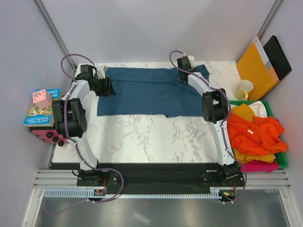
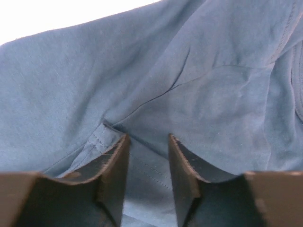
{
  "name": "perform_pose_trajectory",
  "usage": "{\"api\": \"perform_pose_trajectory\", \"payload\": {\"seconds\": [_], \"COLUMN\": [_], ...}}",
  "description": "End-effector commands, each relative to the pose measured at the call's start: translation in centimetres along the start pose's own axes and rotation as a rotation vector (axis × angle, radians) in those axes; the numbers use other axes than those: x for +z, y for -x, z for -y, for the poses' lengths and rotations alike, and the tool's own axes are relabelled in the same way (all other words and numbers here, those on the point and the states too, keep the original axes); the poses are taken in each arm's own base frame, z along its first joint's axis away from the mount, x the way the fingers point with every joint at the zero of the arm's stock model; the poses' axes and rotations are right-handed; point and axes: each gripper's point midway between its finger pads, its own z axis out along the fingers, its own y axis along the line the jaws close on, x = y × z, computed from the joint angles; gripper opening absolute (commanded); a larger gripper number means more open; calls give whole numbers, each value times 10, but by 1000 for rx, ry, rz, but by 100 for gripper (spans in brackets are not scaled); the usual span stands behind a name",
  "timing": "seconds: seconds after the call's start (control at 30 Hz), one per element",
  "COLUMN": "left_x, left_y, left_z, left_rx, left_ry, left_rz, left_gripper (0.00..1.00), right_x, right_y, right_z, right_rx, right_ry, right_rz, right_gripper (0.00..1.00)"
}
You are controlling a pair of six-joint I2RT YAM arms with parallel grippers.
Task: Fold and stack the t-shirts
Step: Fold the tshirt
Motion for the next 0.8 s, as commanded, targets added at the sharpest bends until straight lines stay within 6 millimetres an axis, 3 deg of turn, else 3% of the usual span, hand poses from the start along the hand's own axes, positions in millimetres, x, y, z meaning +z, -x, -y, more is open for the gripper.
{"api": "perform_pose_trajectory", "payload": {"seconds": [0.0,0.1,0.53,0.77], "left_x": [-1,1,9,11], "left_y": [11,9,5,2], "left_z": [6,7,15,17], "left_rx": [21,15,26,33], "left_ry": [-32,-37,-47,-51], "left_rz": [36,30,12,4], "left_gripper": [63,63,63,63], "right_x": [-6,-10,-29,-38], "right_y": [22,25,16,23], "right_z": [-9,-13,-34,-44], "right_rx": [31,37,96,137], "right_ry": [40,56,165,231], "right_rz": [44,49,44,57], "right_gripper": [43,40,44,45]}}
